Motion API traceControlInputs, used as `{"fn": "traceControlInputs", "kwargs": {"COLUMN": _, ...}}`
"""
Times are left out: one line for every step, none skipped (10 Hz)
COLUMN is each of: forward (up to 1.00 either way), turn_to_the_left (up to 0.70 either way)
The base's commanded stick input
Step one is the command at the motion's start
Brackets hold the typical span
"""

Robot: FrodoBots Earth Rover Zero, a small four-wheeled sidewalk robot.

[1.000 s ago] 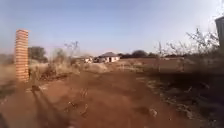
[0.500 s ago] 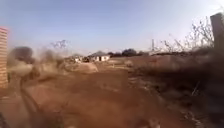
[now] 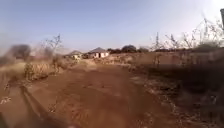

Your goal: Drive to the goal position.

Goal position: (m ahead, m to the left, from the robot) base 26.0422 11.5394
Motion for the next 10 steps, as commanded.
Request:
{"fn": "traceControlInputs", "kwargs": {"forward": 0.70, "turn_to_the_left": 0.00}}
{"fn": "traceControlInputs", "kwargs": {"forward": 0.70, "turn_to_the_left": 0.00}}
{"fn": "traceControlInputs", "kwargs": {"forward": 0.70, "turn_to_the_left": 0.00}}
{"fn": "traceControlInputs", "kwargs": {"forward": 0.70, "turn_to_the_left": 0.00}}
{"fn": "traceControlInputs", "kwargs": {"forward": 0.70, "turn_to_the_left": 0.00}}
{"fn": "traceControlInputs", "kwargs": {"forward": 0.70, "turn_to_the_left": 0.00}}
{"fn": "traceControlInputs", "kwargs": {"forward": 0.70, "turn_to_the_left": 0.00}}
{"fn": "traceControlInputs", "kwargs": {"forward": 0.70, "turn_to_the_left": 0.00}}
{"fn": "traceControlInputs", "kwargs": {"forward": 0.70, "turn_to_the_left": 0.00}}
{"fn": "traceControlInputs", "kwargs": {"forward": 0.70, "turn_to_the_left": 0.00}}
